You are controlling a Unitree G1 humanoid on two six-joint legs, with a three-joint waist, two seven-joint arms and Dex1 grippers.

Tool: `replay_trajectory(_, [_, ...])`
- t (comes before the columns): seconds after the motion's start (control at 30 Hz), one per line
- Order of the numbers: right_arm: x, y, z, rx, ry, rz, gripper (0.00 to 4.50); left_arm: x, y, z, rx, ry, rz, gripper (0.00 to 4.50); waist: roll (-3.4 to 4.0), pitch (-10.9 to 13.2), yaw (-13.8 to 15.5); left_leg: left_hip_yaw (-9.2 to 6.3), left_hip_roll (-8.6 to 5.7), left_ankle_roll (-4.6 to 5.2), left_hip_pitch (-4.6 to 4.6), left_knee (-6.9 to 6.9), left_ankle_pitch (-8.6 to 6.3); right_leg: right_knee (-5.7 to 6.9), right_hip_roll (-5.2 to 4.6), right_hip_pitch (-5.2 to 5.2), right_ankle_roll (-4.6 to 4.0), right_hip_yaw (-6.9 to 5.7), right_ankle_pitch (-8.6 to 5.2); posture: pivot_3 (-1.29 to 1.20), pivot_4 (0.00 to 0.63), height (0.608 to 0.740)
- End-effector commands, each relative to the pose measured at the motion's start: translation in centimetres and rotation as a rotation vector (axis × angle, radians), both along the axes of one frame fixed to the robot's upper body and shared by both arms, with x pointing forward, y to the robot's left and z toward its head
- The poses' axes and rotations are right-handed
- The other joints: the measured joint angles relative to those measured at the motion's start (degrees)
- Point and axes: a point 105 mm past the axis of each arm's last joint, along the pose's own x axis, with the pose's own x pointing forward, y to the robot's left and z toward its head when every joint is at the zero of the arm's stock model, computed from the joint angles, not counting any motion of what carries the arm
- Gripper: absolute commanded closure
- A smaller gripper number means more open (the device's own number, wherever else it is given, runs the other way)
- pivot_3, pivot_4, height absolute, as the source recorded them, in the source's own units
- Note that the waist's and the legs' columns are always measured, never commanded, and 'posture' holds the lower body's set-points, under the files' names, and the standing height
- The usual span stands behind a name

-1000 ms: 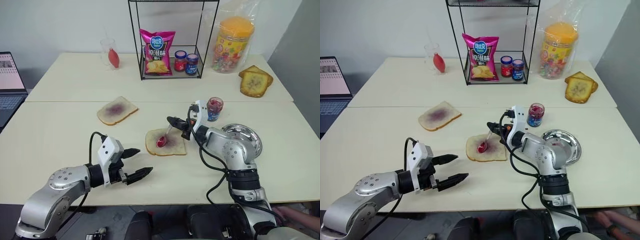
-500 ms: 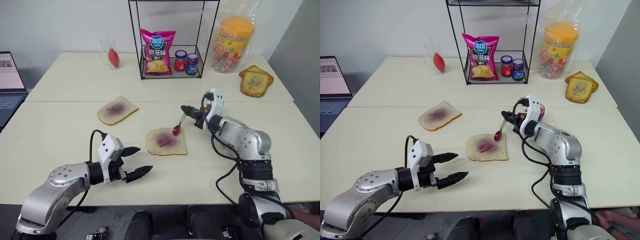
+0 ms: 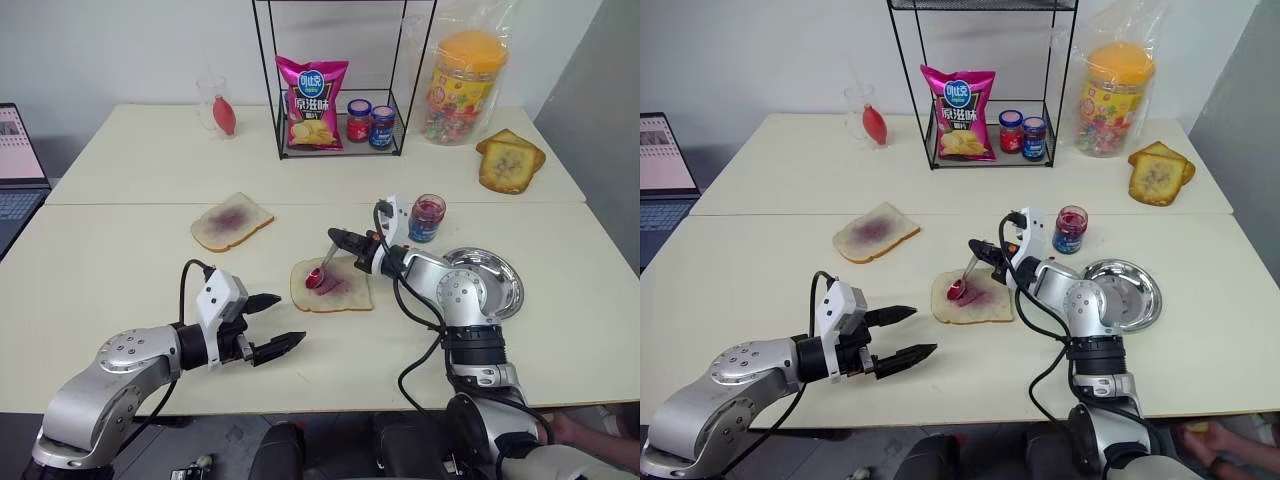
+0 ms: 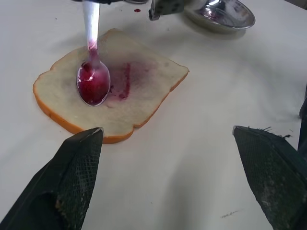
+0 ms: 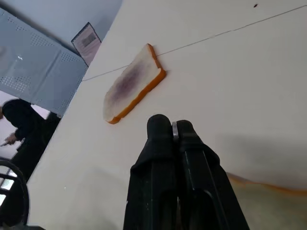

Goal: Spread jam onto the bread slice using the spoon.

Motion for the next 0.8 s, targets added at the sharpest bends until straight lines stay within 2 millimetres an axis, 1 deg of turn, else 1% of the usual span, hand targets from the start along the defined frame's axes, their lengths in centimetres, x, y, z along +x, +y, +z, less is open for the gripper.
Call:
replay_trajectory(0.03, [0.5, -3.9, -0.7, -0.118, -0.043, -0.080, 4.48, 0.0, -0.2, 0.7, 0.013, -0.041, -0.016, 0.00, 0.00, 0.00, 0.21, -0.02, 0.00, 0.00, 0.02, 0.00, 0.00, 0.01, 0.00, 0.02, 0.00, -0.02, 0.00, 0.00, 0.150, 0.740])
replay_trajectory(0.13, [0.8, -5.5, -0.2, -0.124, -0.053, -0.108, 4.48, 0.1, -0.3, 0.7, 0.009, -0.042, -0.022, 0.00, 0.00, 0.00, 0.73, -0.04, -0.04, 0.00, 0.01, 0.09, 0.00, 0.02, -0.02, 0.06, 0.03, -0.02, 0.01, 0.00, 0.150, 0.740])
replay_trajectory(0.2, [0.9, -6.1, 0.2, -0.120, -0.058, -0.123, 4.48, 0.2, -0.4, 0.7, 0.008, -0.042, -0.024, 0.00, 0.00, 0.00, 0.99, -0.02, -0.07, 0.00, 0.02, 0.18, 0.00, -0.02, -0.05, 0.10, 0.07, 0.00, 0.04, 0.00, 0.150, 0.740])
replay_trajectory(0.33, [1.2, -7.2, 1.6, -0.102, -0.071, -0.147, 4.48, 0.3, -0.6, 0.7, 0.007, -0.041, -0.037, 0.00, 0.00, 0.00, 1.52, 0.03, -0.10, 0.00, 0.02, 0.22, 0.00, -0.04, -0.07, 0.10, 0.04, 0.07, 0.03, 0.00, 0.150, 0.740])
replay_trajectory(0.47, [1.2, -7.5, 3.3, -0.056, -0.078, -0.148, 4.48, 0.4, -0.5, 0.7, 0.010, -0.042, -0.038, 0.00, 0.00, 0.00, 1.58, 0.05, -0.09, 0.00, -0.01, 0.20, 0.00, -0.05, -0.07, 0.08, 0.14, 0.07, 0.08, 0.00, 0.150, 0.740])
replay_trajectory(0.57, [0.1, -5.7, 5.0, 0.020, -0.077, -0.057, 4.48, 0.4, -0.5, 0.7, 0.010, -0.043, -0.036, 0.00, 0.01, 0.00, 1.44, 0.05, -0.05, 0.00, -0.01, 0.12, 0.00, -0.04, -0.04, 0.04, 0.12, 0.06, 0.07, 0.00, 0.150, 0.740])
replay_trajectory(0.67, [-1.0, -4.0, 5.6, 0.110, -0.041, 0.023, 4.48, 0.4, -0.5, 0.7, 0.009, -0.043, -0.036, 0.00, 0.01, 0.01, 1.07, 0.01, 0.03, 0.00, -0.02, 0.00, 0.00, -0.03, 0.05, -0.01, 0.03, 0.03, 0.02, 0.00, 0.150, 0.740])
replay_trajectory(0.73, [-1.3, -3.3, 5.5, 0.139, -0.014, 0.044, 4.48, 0.4, -0.6, 0.6, 0.008, -0.043, -0.036, 0.00, 0.02, 0.01, 0.52, -0.01, 0.07, 0.00, -0.01, -0.06, 0.00, 0.02, 0.09, -0.05, -0.02, 0.02, -0.01, 0.00, 0.150, 0.740])
replay_trajectory(0.8, [-1.8, -1.9, 3.9, 0.129, 0.027, 0.055, 4.48, 0.3, -0.6, 0.6, 0.007, -0.043, -0.035, 0.00, 0.02, 0.01, 0.13, -0.05, 0.07, 0.00, -0.01, -0.08, 0.00, 0.04, 0.09, -0.05, -0.06, -0.02, -0.03, 0.00, 0.150, 0.740])
